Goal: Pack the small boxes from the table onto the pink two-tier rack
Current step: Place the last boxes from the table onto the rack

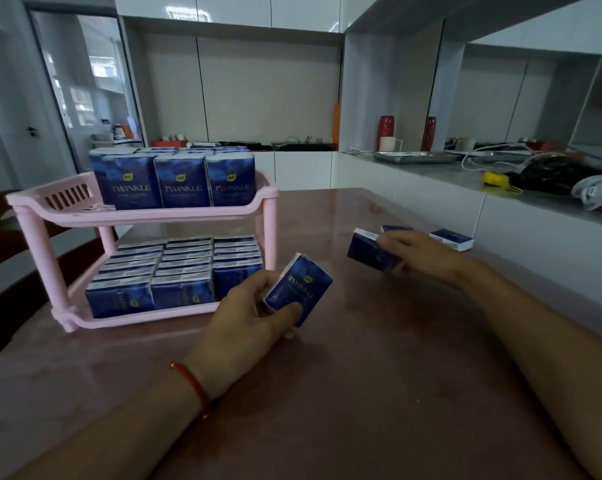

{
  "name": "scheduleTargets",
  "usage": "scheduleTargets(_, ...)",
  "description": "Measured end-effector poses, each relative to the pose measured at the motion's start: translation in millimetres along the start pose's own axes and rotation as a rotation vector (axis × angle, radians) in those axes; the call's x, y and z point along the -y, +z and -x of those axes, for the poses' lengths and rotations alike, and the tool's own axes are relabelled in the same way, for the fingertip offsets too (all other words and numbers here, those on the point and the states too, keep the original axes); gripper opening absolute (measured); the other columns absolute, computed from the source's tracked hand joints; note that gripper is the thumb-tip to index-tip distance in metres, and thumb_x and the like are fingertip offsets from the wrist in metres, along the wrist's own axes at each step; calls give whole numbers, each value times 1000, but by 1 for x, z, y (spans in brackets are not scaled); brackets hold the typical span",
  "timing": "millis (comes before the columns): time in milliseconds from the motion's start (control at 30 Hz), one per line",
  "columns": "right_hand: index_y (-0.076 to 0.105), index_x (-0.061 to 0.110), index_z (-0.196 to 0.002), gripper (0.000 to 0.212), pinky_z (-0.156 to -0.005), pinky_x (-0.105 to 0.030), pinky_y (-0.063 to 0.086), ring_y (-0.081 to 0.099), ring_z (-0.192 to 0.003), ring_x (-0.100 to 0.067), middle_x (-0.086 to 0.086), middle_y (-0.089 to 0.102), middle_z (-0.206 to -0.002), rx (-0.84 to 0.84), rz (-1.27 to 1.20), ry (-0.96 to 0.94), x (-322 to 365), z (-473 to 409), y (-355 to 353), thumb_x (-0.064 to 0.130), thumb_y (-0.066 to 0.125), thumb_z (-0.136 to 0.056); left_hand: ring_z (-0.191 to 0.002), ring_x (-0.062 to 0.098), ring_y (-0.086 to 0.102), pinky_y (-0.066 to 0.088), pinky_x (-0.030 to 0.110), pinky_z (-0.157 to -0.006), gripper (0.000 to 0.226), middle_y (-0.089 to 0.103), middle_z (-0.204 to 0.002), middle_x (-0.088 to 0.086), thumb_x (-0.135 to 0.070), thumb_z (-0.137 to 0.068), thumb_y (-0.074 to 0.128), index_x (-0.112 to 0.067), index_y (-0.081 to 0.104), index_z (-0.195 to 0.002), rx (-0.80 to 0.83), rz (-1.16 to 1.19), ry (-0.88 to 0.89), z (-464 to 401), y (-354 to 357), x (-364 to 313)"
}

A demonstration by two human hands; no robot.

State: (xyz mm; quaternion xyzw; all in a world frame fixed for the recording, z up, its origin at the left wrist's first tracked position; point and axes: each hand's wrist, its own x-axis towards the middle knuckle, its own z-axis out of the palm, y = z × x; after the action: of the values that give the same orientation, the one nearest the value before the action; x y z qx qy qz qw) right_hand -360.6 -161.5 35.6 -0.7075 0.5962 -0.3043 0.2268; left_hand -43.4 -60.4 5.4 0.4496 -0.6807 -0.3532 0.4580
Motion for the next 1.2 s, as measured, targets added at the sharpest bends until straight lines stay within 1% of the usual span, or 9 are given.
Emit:
scheduleTargets(100, 69, 11, -93, 45, -51, -29, 41, 61, -64, -26, -16, 65, -79, 284, -380, 56, 42, 24, -2, 51, 50, -99, -55, 23, 68, 58, 38, -61, 30, 74, -96, 2, -13, -87, 73, -27, 63, -112, -34, 5, 8, 5, -3, 2)
scheduleTargets(200, 66, 10, -96, 41, -42, -25, 33, 54, -49, -21, -13, 59, -69, 448, -335, -3, 76, 41, 4, 47, 49, -95, -52, 23, 68, 56, 31, -57, 36, 74, -100, -1, -12, -89, 72, -28, 61, -120, -82, 25, -5, 9, -8, 3)
scheduleTargets(300, 61, 5, -110, 43, -49, -31, 42, 58, -53, -31, -20, 64, -78, 523, -186, -146, 99, 47, 22, 43, 64, -89, -67, 30, 73, 62, 37, -67, 41, 75, -102, 4, -3, -88, 70, -25, 64, -122, -57, 134, -46, 10, -8, 0)
scheduleTargets(467, 53, 25, -105, 42, -52, -37, 49, 64, -60, -24, -6, 75, -91, 321, -55, -239, 118, 47, 59, 38, 82, -77, -95, 34, 72, 62, 47, -80, 55, 73, -105, 19, 14, -72, 68, -17, 66, -118, -4, 317, -119, 8, -11, -2)
scheduleTargets(633, 56, 38, -103, 50, -59, -36, 53, 60, -63, -17, 0, 65, -71, 85, 185, -426, 123, 54, 66, 65, 74, -66, -98, 27, 71, 59, 44, -88, 58, 74, -106, 9, -11, -68, 81, -19, 57, -120, 92, 210, -38, 11, -15, -4)
scheduleTargets(733, 58, 37, -101, 62, -59, -29, 51, 57, -65, -8, 10, 61, -78, -19, 308, -575, 126, 52, 65, 83, 61, -60, -95, 27, 72, 58, 47, -85, 50, 74, -104, 8, 0, -78, 81, -13, 52, -117, 72, 122, 40, 8, -20, -4)
scheduleTargets(867, 59, 33, -124, 69, -69, -14, 52, 59, -95, 1, 18, 61, -113, 96, 234, -649, 127, 52, 69, 73, 65, -68, -101, 25, 72, 59, 42, -88, 53, 74, -110, 8, 6, -76, 80, -9, 48, -116, 71, 160, 57, 10, -27, -1)
scheduleTargets(1000, 61, 35, -121, 60, -74, -17, 56, 62, -92, 1, 18, 65, -107, 101, 99, -681, 129, 54, 79, 64, 73, -70, -111, 23, 68, 55, 47, -97, 62, 70, -118, 6, 3, -74, 83, -12, 47, -122, 147, 74, 92, 9, -37, -1)
scheduleTargets(1200, 63, 32, -110, 59, -62, -25, 59, 68, -75, -6, 13, 68, -95, 51, 50, -622, 154, 62, 89, 64, 77, -63, -105, 4, 67, 56, 23, -85, 70, 66, -116, -4, 2, -73, 84, -14, 47, -130, 170, -33, 108, 13, -49, -13)
